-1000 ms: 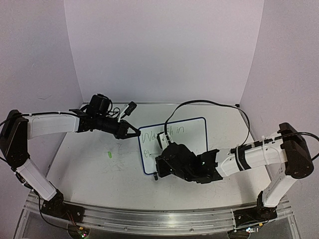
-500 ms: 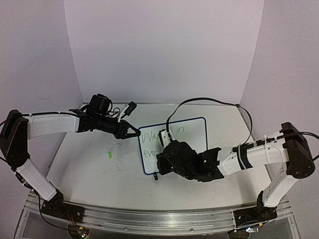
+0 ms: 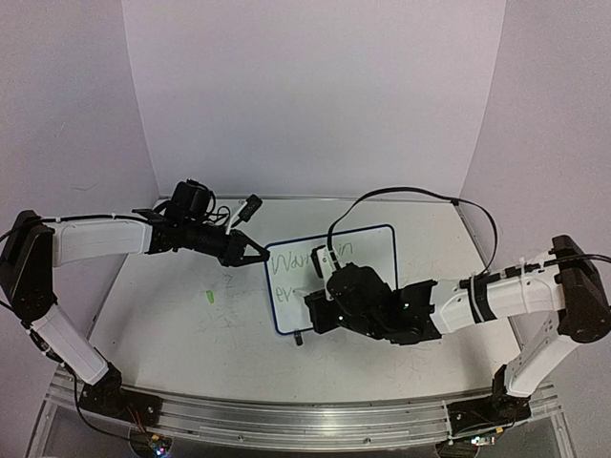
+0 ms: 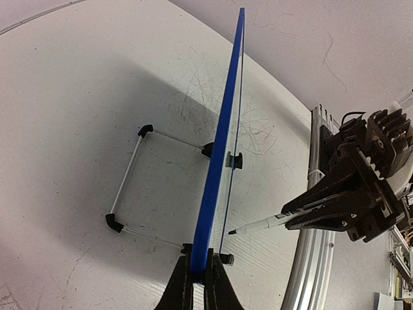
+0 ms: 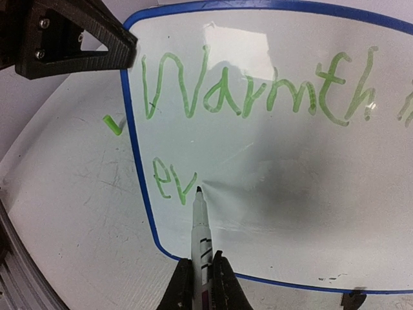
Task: Write a sentence on the whiteboard
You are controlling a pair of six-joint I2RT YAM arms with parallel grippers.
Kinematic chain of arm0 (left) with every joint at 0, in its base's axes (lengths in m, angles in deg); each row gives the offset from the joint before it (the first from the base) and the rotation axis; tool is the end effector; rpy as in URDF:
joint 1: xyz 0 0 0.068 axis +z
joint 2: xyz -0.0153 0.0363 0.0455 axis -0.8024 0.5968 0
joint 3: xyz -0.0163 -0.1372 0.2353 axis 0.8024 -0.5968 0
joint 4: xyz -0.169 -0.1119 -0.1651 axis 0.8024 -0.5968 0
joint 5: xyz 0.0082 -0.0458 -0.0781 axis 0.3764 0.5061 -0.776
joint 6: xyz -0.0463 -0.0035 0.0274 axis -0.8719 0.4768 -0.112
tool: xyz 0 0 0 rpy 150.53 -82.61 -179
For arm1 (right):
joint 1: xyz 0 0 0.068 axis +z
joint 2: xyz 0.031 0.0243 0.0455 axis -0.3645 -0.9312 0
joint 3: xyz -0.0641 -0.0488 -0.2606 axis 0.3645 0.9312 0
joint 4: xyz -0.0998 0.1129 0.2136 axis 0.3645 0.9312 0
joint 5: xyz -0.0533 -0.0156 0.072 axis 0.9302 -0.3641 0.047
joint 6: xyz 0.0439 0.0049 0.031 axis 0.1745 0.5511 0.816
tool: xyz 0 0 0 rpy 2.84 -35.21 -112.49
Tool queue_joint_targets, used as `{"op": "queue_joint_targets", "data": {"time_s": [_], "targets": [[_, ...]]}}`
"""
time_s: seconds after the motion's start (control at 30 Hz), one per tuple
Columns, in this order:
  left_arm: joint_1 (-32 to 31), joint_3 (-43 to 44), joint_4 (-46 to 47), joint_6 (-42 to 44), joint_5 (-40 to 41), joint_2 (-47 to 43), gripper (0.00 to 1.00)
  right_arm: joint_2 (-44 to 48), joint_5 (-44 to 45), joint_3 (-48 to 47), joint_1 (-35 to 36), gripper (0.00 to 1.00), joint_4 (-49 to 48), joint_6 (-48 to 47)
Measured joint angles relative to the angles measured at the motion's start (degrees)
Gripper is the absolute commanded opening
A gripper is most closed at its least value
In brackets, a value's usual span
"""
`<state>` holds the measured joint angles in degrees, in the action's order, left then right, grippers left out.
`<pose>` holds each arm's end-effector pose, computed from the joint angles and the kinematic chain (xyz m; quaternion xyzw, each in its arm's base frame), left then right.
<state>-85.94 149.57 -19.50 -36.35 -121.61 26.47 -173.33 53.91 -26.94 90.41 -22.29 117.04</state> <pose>0.2737 -0.2031 0.2471 0.3780 0.7635 -0.4270 0.3033 0.1371 0.3257 0.2174 -0.2295 0.8332 0.2668 0.4266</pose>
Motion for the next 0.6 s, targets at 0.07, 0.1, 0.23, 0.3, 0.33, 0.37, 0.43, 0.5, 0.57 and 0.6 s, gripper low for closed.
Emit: {"op": "queue_joint_targets", "data": {"time_s": [0.07,0.1,0.23,0.3,0.33,0.37,0.43,0.5,0.57,0.6], "targets": [[0.00,0.00,0.00,0.02,-0.01,0.00,0.00,-0.20,-0.63,0.00,0.00,0.00,-0.29,0.00],[0.00,0.00,0.00,0.02,-0.01,0.00,0.00,-0.31,-0.74,0.00,0.00,0.00,-0.31,0.00],[0.00,0.00,0.00,0.02,-0.01,0.00,0.00,-0.49,-0.72,0.00,0.00,0.00,-0.40,0.03],[0.00,0.00,0.00,0.02,-0.01,0.00,0.00,-0.90,-0.52,0.00,0.00,0.00,-0.70,0.12],[0.00,0.00,0.00,0.02,-0.01,0.00,0.00,-1.27,-0.38,-0.02,0.00,0.00,-0.86,0.26],[-0.02,0.00,0.00,0.02,0.00,0.00,0.00,-1.66,-0.31,-0.02,0.00,0.00,-0.88,0.40],[-0.02,0.00,-0.01,0.03,0.05,0.00,0.00,-2.27,-0.18,-0.03,0.01,0.00,-0.88,0.55],[-0.02,0.00,-0.02,0.04,-0.01,0.00,0.00,-2.45,0.09,-0.10,0.12,0.00,-0.86,0.82],[-0.09,0.00,0.02,0.04,0.01,0.00,0.00,-2.46,0.40,-0.15,0.13,0.00,-0.84,1.13],[-0.09,0.00,0.00,0.04,0.01,0.00,0.00,-2.46,0.66,-0.17,0.15,0.00,-0.84,1.30]]}}
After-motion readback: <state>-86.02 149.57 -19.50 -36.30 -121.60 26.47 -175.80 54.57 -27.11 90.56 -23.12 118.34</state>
